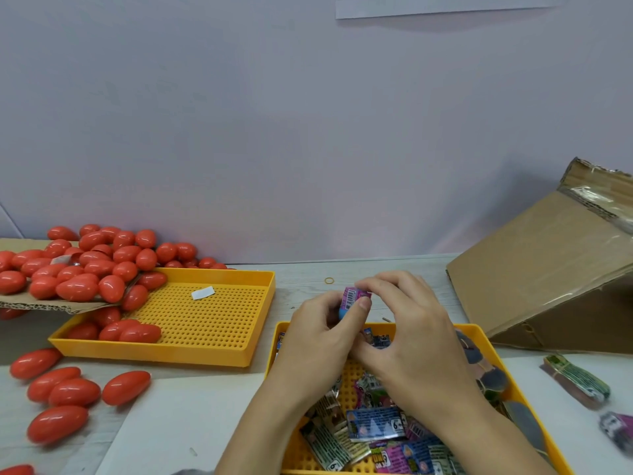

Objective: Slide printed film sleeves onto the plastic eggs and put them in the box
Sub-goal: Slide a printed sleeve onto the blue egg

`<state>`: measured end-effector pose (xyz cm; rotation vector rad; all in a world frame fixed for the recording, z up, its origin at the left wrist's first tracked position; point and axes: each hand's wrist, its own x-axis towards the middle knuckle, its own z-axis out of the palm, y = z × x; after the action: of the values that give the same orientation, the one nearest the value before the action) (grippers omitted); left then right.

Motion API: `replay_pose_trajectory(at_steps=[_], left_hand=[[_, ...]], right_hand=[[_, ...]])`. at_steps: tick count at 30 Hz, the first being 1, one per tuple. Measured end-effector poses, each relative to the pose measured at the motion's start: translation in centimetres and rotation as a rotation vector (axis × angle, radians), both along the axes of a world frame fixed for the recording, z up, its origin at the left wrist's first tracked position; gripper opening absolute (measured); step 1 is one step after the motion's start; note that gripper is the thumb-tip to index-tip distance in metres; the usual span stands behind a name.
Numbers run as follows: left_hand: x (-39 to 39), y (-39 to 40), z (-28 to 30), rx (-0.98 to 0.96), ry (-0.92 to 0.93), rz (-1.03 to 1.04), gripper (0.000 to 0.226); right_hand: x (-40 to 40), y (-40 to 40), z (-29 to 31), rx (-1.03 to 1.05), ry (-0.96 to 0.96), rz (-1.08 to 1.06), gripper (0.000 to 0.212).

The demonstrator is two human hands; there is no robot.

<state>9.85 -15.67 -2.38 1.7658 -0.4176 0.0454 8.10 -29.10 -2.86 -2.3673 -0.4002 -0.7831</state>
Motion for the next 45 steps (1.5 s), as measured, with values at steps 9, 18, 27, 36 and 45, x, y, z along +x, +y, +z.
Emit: replay_pose_trajectory(at_steps=[9,18,27,36,45], left_hand=[[-0.2,0.2,0.1,-0.014,0.053,-0.025,0.029],[-0.5,0.6,0.8,-0.093,0.276,-0.126,0.027],[-0.2,0.6,0.8,-0.421,0.523,-0.230,0.035],[-0.3,1.1,0.7,-0.498,0.561,-0.364,0.031],[-0.3,0.8,0.7,-0.510,0.608,-0.293,0.032]], right_hand=[[-0.2,0.0,0.4,0.058,0.060,0.155,0.051],[-0.3,0.0,0.8,0.130,0.113,0.209,0.051],[-0.5,0.2,1.2,0.328,0.137,0.253,0.039],[-0.5,-0.1,1.4,0.419,0.262,0.344,0.030],[-0.5,-0.1,1.0,0.580,0.379,0.333,0.038]])
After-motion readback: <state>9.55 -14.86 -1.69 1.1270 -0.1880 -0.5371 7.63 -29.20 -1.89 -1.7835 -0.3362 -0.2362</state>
